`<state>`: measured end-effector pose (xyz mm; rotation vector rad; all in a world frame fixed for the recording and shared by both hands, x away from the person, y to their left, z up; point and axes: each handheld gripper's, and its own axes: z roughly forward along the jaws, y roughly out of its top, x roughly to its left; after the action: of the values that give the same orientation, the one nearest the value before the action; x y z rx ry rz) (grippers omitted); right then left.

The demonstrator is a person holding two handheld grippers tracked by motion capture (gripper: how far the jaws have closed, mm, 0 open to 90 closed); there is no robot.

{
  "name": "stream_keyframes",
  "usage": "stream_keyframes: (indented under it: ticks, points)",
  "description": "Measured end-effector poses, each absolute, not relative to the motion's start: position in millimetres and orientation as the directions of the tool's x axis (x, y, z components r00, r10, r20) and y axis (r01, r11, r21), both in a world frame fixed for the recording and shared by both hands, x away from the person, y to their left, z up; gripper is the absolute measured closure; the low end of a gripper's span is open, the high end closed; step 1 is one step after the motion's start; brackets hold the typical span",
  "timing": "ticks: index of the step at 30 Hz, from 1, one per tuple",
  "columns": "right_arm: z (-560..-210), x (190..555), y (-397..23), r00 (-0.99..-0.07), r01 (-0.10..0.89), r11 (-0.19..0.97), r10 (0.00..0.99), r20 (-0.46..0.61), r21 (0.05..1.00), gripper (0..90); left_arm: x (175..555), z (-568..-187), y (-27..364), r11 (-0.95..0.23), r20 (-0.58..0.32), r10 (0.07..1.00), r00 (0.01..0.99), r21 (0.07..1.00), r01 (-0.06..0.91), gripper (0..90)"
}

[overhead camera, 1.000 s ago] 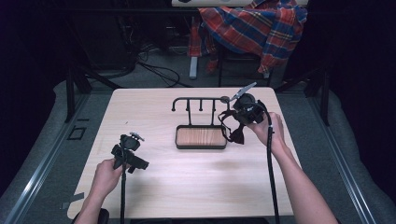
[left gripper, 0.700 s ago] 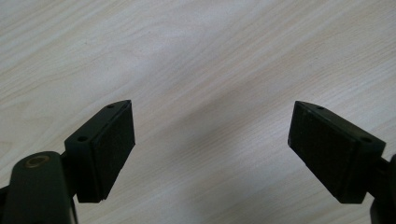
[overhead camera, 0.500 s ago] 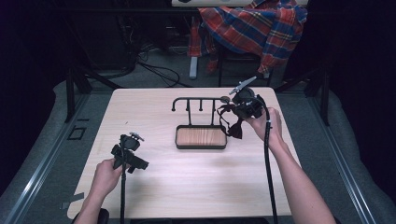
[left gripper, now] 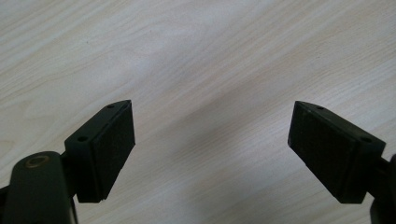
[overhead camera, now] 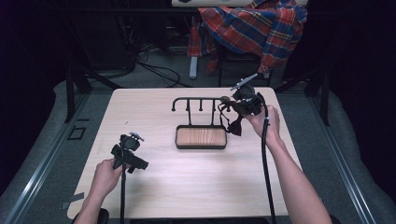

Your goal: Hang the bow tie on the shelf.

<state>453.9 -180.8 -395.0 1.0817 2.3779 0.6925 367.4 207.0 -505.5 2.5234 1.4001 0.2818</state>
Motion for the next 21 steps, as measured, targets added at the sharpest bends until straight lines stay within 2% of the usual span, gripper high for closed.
stream_keyframes:
  ticks: [21]
  points:
    - [-415, 465, -184, -0.590, 0.617, 0.523, 0.802, -0.095, 0.588, 86.2, 368, -506, 209, -0.508, 0.045, 0.853, 0.520, 0.303, 0.806, 14.4]
